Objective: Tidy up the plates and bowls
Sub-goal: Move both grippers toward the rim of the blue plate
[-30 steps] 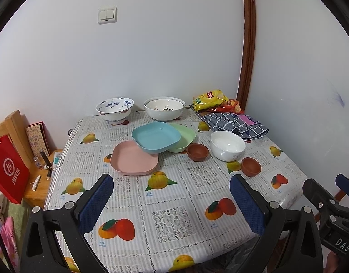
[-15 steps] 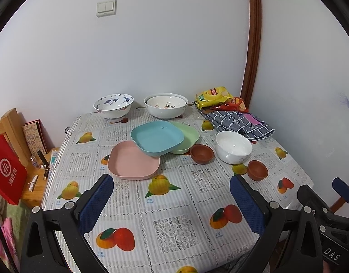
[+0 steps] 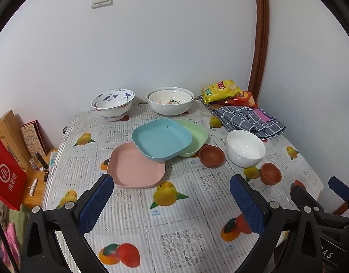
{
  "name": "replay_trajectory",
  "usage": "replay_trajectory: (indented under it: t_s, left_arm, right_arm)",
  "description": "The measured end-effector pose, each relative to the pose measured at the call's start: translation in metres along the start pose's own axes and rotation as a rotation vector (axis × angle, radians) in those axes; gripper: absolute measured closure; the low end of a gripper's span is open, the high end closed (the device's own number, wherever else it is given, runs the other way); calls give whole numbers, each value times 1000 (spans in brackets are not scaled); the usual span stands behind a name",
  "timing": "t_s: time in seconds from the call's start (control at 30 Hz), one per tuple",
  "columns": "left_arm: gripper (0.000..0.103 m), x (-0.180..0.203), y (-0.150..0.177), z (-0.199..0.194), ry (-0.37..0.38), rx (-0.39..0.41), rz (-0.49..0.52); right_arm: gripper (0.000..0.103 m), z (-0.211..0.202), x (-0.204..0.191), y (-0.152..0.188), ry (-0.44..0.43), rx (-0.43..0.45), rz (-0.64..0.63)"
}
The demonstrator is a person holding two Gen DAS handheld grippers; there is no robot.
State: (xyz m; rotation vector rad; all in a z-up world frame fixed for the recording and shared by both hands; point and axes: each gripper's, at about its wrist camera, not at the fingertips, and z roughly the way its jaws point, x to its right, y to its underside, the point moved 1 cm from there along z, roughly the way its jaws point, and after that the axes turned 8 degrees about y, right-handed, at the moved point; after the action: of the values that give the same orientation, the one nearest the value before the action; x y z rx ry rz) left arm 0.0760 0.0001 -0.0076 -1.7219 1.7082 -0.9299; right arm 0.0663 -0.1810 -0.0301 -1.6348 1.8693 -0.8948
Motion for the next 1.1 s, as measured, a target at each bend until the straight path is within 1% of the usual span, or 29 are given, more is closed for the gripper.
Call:
replay_trajectory:
  t_s: [0.17, 0.27, 0.5, 0.57, 0.67, 0.73, 0.8, 0.9, 0.97, 1.07, 1.1]
  left_arm:
    - [0, -9, -10, 17, -3, -19, -19]
    - [0, -15, -16, 28, -6, -33, -30]
    - [1, -36, -26, 53, -52, -58, -56]
    - [2, -45, -28, 60, -56, -67, -73]
    - [5, -59, -31, 74, -69, -86, -104]
    - [6, -68, -32, 83, -80, -96, -122]
    - [6, -75, -33, 92, -84, -106, -135]
    - [6, -83, -34, 108, -77, -129, -156]
    - [6, -87, -36, 120, -78, -153, -167]
    - [6, -91, -38, 135, -86, -167, -178]
    - [6, -92, -39, 140, -86, -171, -183]
  right_arm:
    - [0, 15, -14, -12, 6, -11, -29]
    - [1, 23, -20, -19, -18, -12, -32]
    - [5, 50, -39, -34, -67, -25, -49]
    - [8, 60, -45, -38, -92, -42, -59]
    - [12, 76, -56, -45, -139, -68, -74]
    - [15, 87, -66, -50, -186, -78, -94]
    - [15, 97, -74, -56, -207, -81, -106]
    - [20, 111, -84, -65, -222, -74, -121]
    - [22, 122, -90, -73, -217, -62, -132]
    - [27, 135, -96, -83, -213, -50, -157]
    - [27, 139, -98, -86, -217, -45, -163]
